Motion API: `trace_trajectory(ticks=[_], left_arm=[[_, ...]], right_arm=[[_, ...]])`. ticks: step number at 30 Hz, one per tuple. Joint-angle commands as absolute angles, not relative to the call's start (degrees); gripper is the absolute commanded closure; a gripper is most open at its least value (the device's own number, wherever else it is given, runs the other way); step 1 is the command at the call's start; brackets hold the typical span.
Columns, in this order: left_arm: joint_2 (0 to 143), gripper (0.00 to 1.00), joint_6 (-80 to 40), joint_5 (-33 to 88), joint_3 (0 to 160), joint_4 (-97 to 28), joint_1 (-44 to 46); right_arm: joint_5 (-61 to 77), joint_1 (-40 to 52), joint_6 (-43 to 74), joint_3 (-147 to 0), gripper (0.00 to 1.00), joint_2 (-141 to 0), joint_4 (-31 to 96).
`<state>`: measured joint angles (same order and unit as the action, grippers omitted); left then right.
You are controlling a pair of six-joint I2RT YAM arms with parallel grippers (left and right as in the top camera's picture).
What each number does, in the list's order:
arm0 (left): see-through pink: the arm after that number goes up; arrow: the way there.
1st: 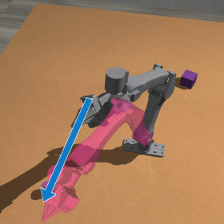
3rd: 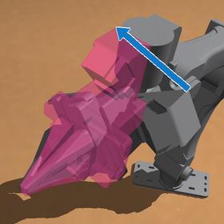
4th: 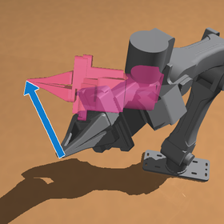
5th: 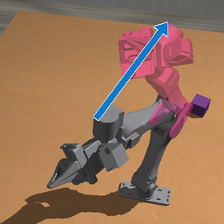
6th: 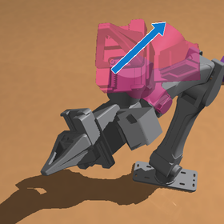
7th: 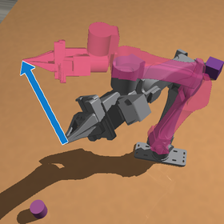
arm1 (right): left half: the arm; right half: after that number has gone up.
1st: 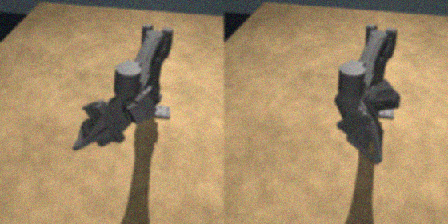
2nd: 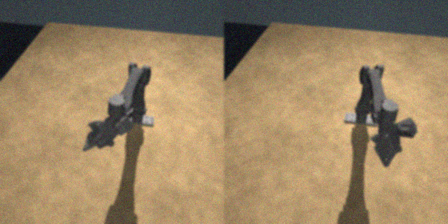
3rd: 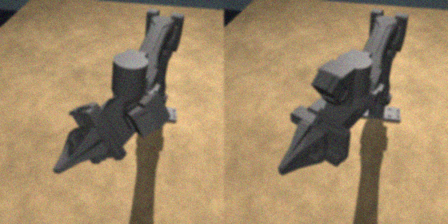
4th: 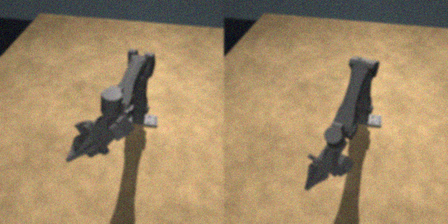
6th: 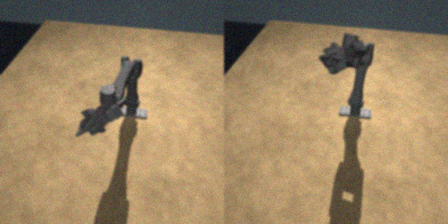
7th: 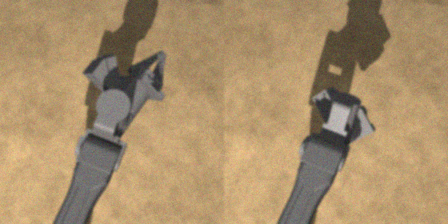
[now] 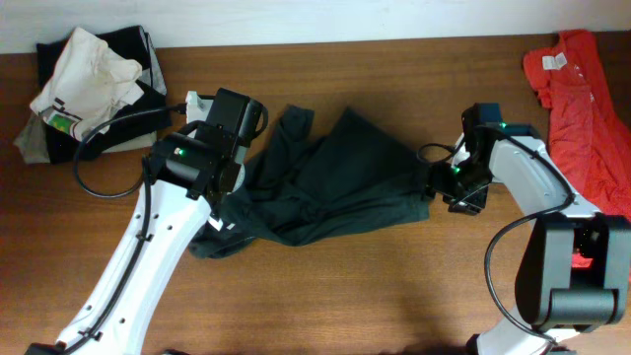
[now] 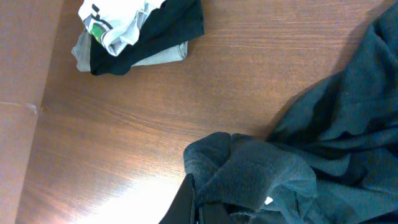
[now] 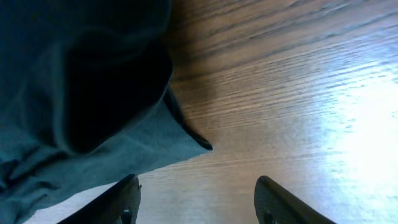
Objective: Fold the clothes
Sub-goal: 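Grasp the shirt's right edge with the right gripper, left holding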
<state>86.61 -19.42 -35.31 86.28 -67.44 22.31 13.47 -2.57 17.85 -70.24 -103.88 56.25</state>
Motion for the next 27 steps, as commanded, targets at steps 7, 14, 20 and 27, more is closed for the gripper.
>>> trace_trajectory(ticks=[7,14,20,27], left_arm=[[86.89,0.99,-20.32,-35.29,87.15,-67.13,21.85],[86.89,0.99,-20.32,-35.29,87.13,-68.03,21.85],[86.89,0.98,-20.34,-35.29,87.15,-67.96,21.85],[86.89,0.98,-20.34,-34.68,87.13,-68.01,21.85]], right_arm=[[15.22,1.32,19.18,-63.79,0.36,-103.50,48.56],[7.88,4.45,24.56,-63.22,0.30,-103.68,47.81],[6.17,4.45,24.53,-63.20,0.24,-103.68,48.73],[6.04,4.49,24.38,-61.93,0.25,-106.67,46.09]])
